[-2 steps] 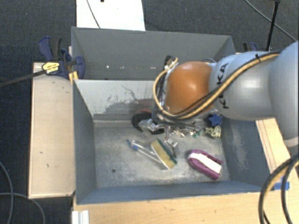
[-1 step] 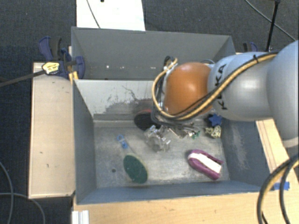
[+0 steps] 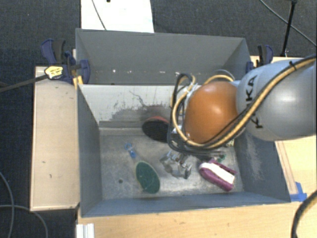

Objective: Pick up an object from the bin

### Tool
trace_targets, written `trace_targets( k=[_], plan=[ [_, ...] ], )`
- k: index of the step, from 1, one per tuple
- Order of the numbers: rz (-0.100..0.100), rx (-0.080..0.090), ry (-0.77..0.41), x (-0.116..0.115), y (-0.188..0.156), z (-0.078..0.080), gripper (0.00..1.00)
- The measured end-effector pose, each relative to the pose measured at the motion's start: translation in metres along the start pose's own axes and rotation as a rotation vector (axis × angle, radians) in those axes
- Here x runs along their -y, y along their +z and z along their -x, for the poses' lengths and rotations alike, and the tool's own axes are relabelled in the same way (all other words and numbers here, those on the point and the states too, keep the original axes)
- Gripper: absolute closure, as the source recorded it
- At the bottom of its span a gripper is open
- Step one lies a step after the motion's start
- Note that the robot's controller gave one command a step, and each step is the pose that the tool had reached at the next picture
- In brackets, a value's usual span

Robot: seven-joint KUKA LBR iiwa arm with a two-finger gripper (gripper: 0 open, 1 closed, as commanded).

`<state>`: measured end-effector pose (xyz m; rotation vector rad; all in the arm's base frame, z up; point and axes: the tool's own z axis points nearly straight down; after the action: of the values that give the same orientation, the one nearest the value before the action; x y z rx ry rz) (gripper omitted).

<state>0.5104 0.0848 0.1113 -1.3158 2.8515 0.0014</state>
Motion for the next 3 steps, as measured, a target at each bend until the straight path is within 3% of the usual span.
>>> trace_targets(
  k=[1, 2, 3],
  plan=[
    [-0.008, 0.01, -0.073, 0.017, -0.1, 0.041, 1.0],
    [0.001, 0.0, -0.082, 0.001, -0.098, 0.027, 1.0],
    [0.003, -0.003, -0.079, 0.006, -0.037, 0.022, 1.0]
  ],
)
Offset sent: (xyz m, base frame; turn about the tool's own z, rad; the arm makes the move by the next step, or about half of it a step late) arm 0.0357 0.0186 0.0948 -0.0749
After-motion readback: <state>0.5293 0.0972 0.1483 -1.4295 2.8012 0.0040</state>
